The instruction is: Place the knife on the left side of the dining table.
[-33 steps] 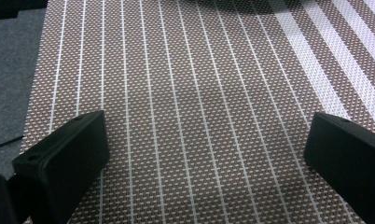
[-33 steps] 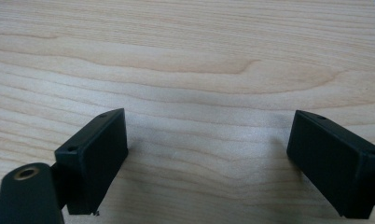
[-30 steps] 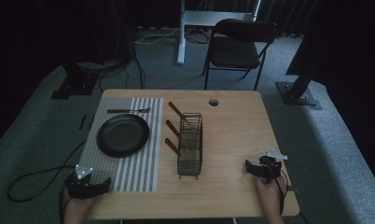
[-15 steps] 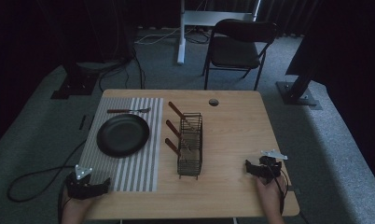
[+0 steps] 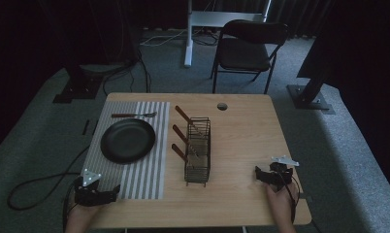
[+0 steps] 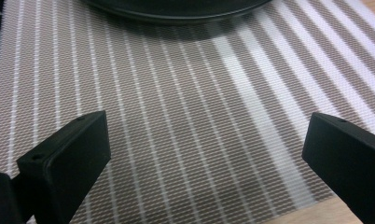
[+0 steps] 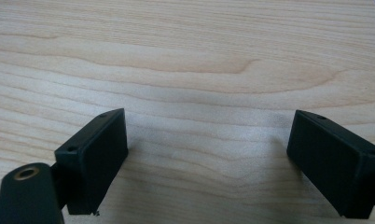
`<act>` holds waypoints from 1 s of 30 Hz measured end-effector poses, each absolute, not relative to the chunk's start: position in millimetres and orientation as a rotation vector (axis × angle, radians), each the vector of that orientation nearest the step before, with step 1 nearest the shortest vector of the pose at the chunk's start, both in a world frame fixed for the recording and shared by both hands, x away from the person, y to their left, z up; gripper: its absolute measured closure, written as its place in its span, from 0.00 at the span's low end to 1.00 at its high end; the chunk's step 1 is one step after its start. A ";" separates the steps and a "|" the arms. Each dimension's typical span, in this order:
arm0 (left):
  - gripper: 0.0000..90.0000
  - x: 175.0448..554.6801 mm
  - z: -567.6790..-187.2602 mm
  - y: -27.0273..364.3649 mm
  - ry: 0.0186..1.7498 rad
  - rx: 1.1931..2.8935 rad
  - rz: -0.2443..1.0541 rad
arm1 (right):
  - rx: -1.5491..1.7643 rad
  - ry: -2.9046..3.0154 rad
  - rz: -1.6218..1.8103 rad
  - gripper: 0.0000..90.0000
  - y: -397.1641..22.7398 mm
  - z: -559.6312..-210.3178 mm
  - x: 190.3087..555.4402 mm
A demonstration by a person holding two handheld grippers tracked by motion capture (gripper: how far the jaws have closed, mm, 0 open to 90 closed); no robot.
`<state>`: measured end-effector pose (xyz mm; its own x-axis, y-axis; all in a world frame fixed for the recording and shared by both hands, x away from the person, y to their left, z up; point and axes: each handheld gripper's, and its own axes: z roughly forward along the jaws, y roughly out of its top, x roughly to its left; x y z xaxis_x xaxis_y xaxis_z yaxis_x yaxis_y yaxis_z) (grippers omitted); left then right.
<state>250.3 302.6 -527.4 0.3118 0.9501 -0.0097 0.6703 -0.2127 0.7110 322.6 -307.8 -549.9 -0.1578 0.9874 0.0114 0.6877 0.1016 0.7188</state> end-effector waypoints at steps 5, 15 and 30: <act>0.02 252.4 -521.1 295.8 1.394 1.968 0.571 | 1.632 1.904 0.819 0.13 -307.8 -549.9 322.5; 0.02 256.4 -506.2 279.9 1.248 1.962 0.518 | 1.632 1.904 0.819 0.13 -307.8 -549.9 322.5; 0.02 263.8 -475.6 254.8 1.084 1.980 0.510 | 1.632 1.904 0.819 0.13 -307.8 -549.9 322.5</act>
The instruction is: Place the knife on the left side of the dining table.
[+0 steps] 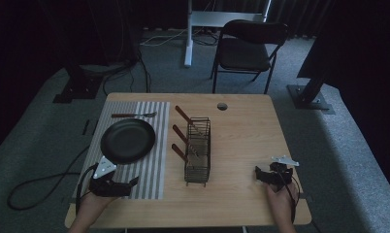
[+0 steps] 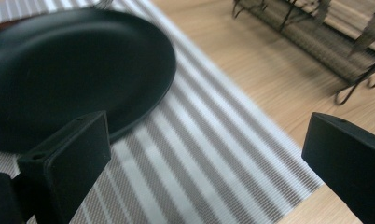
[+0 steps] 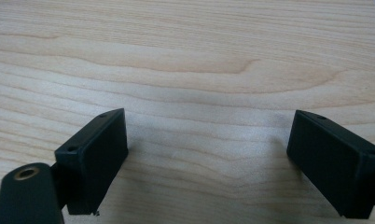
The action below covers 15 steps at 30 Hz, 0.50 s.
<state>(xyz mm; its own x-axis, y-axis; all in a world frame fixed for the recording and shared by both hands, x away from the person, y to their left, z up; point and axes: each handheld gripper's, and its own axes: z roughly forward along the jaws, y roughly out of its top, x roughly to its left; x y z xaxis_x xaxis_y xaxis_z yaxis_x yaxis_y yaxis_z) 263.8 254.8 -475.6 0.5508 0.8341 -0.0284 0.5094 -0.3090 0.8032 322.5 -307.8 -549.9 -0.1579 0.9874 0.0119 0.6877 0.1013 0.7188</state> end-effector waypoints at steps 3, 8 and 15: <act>0.02 264.7 -470.0 248.7 1.050 1.983 0.509 | 1.632 1.904 0.819 0.13 -307.8 -549.9 322.5; 0.02 265.8 -460.2 238.0 1.010 1.990 0.513 | 1.632 1.904 0.819 0.13 -307.8 -549.9 322.5; 0.02 266.6 -450.8 229.5 0.970 1.985 0.500 | 1.632 1.904 0.819 0.13 -307.8 -549.9 322.5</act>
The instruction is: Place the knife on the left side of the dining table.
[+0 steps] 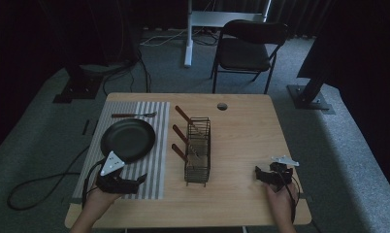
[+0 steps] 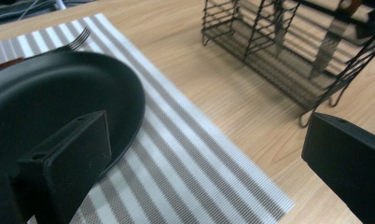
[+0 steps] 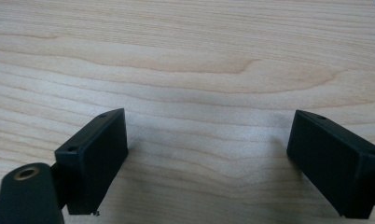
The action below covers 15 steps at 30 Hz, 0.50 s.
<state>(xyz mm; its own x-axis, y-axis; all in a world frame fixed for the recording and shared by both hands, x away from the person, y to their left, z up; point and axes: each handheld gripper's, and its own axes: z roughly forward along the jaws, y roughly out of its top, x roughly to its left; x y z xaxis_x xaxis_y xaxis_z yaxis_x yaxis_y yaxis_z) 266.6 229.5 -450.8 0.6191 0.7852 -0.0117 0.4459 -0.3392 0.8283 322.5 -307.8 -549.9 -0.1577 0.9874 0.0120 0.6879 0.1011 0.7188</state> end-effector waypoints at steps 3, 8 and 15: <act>0.02 267.8 -444.1 224.2 0.948 1.978 0.504 | 1.632 1.904 0.819 0.13 -307.8 -549.9 322.5; 0.02 270.8 -436.5 216.1 0.920 1.989 0.497 | 1.631 1.905 0.818 0.13 -307.9 -549.9 322.5; 0.02 275.3 -427.6 202.4 0.875 1.994 0.477 | 1.631 1.904 0.819 0.13 -307.9 -550.0 322.6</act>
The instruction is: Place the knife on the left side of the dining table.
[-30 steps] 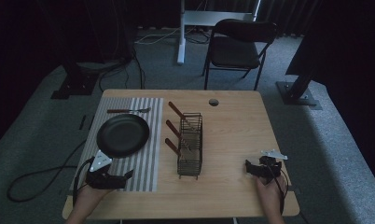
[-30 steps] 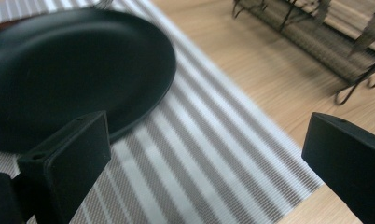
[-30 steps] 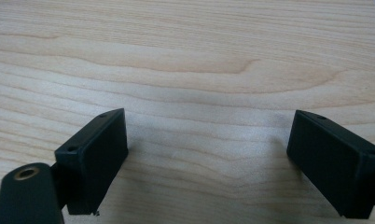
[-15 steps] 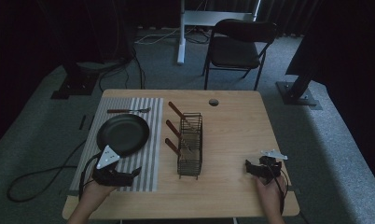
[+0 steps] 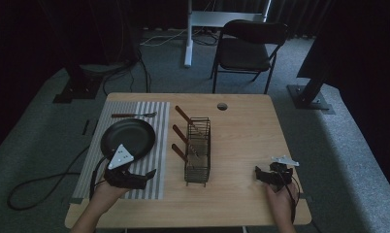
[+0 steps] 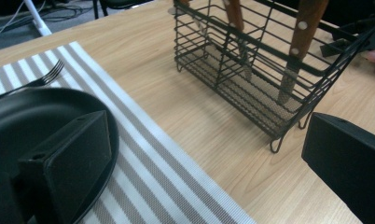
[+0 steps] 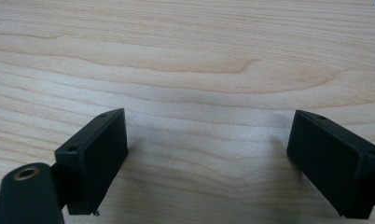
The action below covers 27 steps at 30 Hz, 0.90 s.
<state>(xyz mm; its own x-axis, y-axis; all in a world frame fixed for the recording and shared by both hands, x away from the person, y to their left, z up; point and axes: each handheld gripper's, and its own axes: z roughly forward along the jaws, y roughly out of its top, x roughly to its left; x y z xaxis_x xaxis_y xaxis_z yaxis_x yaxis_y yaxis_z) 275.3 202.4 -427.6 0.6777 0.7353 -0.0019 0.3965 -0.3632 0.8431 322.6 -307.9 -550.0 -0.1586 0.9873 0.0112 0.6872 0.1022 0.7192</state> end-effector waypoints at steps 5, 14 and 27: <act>0.02 278.1 -424.2 191.5 0.840 1.996 0.462 | 1.630 1.904 0.819 0.13 -307.9 -550.0 322.6; 0.05 282.2 -418.6 174.5 0.752 1.990 0.439 | 1.630 1.904 0.819 0.13 -307.9 -550.0 322.6; 0.06 291.6 -405.3 158.2 0.654 1.972 0.417 | 1.630 1.904 0.819 0.13 -307.9 -550.0 322.6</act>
<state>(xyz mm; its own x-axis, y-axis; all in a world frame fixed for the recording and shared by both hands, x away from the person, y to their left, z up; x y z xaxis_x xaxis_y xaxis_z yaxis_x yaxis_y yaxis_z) 291.6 158.2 -405.3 0.7959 0.6052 0.0149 0.2691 -0.3758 0.8867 322.6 -307.9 -550.0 -0.1588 0.9873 0.0108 0.6870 0.1026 0.7194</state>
